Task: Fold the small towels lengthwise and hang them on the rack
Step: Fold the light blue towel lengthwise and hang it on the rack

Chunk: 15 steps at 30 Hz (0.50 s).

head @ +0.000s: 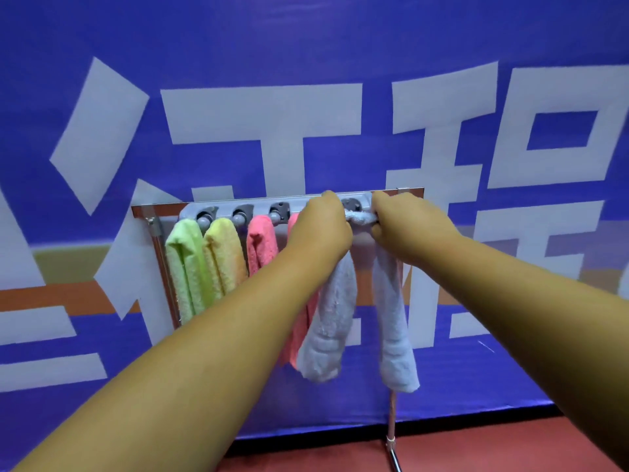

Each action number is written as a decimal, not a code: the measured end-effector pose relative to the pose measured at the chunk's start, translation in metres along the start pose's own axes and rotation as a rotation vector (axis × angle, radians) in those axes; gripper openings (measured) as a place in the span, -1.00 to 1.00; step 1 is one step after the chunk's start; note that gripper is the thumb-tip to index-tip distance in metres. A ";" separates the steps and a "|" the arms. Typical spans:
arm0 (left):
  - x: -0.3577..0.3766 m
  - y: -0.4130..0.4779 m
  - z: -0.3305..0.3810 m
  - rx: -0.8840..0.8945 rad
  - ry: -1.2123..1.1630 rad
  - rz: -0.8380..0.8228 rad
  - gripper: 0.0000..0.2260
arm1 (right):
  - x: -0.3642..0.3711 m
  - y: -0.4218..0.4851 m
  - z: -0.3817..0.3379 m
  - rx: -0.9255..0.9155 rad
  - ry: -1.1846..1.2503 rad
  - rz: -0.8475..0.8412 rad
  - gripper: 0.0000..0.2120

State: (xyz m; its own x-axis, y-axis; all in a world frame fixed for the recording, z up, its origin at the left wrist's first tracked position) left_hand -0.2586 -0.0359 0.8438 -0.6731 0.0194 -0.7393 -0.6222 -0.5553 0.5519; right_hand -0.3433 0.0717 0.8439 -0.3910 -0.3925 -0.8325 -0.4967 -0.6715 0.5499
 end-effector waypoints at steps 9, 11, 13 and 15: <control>-0.013 0.059 0.001 0.069 0.123 0.111 -0.78 | 0.005 0.059 0.006 0.074 0.135 0.070 -0.91; -0.010 0.065 -0.006 0.079 0.158 0.149 -0.79 | 0.009 0.066 0.005 0.081 0.153 0.106 -0.92; 0.002 0.064 -0.012 0.081 0.177 0.117 -0.80 | 0.022 0.068 0.001 0.067 0.144 0.084 -0.92; 0.027 0.055 -0.019 0.078 0.219 0.023 -0.81 | 0.047 0.064 -0.007 0.027 0.093 -0.003 -0.88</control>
State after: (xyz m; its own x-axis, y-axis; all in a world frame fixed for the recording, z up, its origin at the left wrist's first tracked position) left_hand -0.3032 -0.0814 0.8465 -0.5896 -0.1781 -0.7878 -0.6426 -0.4875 0.5911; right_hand -0.3883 0.0054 0.8395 -0.3167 -0.4478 -0.8362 -0.5193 -0.6558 0.5479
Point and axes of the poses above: each hand's wrist, its own y-axis towards the middle knuckle, its own x-axis out of the palm, z = x × y, the point moved 10 cm from there along y, towards the middle knuckle, and after that the axes turned 4 degrees about -y, right-handed, at the moved point
